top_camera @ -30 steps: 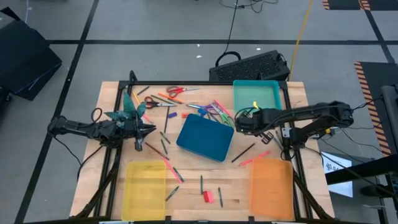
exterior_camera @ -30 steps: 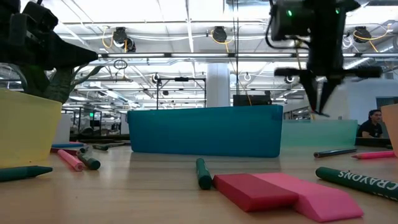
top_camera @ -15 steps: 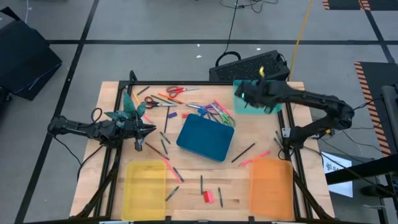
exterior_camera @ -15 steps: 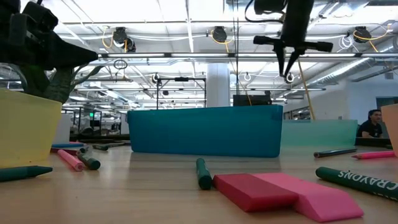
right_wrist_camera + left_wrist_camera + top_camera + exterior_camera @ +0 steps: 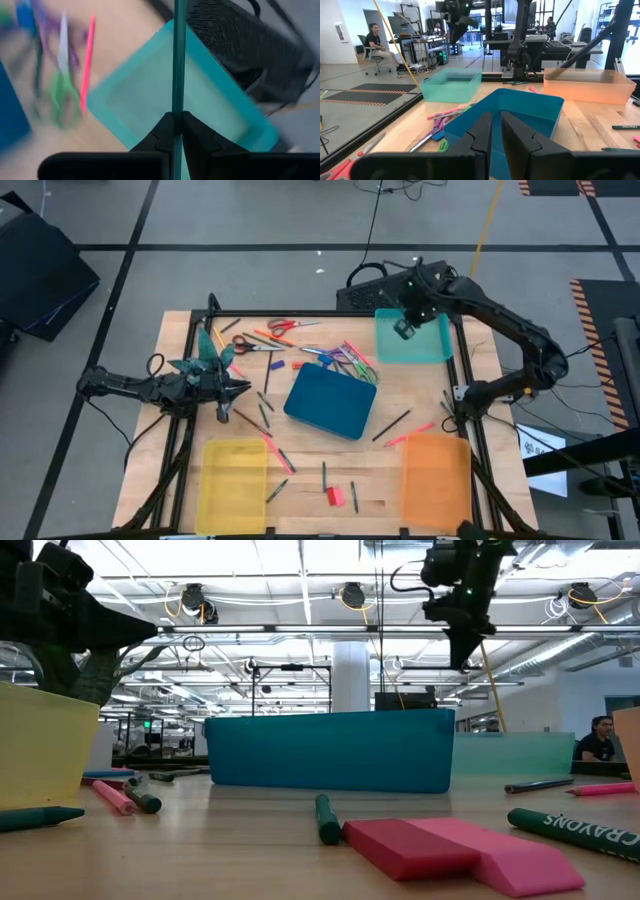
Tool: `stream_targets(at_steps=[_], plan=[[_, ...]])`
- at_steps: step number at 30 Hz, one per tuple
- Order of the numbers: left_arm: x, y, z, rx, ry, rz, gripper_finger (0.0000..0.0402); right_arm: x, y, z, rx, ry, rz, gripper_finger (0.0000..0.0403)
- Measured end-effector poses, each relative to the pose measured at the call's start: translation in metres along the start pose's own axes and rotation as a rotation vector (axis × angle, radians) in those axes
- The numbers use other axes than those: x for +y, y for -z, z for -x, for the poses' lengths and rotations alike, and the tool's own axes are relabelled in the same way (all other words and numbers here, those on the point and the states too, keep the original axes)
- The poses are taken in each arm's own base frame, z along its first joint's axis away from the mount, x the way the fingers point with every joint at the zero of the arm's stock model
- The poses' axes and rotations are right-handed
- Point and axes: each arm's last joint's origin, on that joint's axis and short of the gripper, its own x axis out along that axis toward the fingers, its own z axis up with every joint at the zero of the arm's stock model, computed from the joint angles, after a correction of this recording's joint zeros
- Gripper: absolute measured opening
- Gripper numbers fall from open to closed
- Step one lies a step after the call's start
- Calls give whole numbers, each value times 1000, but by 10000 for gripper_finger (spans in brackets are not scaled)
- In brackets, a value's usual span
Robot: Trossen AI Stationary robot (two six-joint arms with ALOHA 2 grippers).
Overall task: Sort crayons/erasers/pens/pencils in bins
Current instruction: Put the green pencil into the green bin
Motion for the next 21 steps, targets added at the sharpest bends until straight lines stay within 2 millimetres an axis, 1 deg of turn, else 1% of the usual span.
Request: stream_targets(at_steps=[2,4,7,10,12,16,18,21], plan=[[0,0,0,0,0,0,44,1,2,-8,59,-5,148,18],[0,0,0,0,0,0,44,3,7,-24,148,-30,253,18],[0,0,0,0,0,0,44,8,19,-50,291,-68,375,18],[0,0,0,0,0,0,44,11,35,-76,429,-37,454,18],[0,0,0,-1,0,0,44,11,45,-88,489,-4,474,18],[0,0,0,0,0,0,44,6,58,-106,490,30,428,18],[0,0,0,0,0,0,44,4,60,-112,474,78,402,19],[0,0,0,0,0,0,44,4,58,-117,424,115,386,29]])
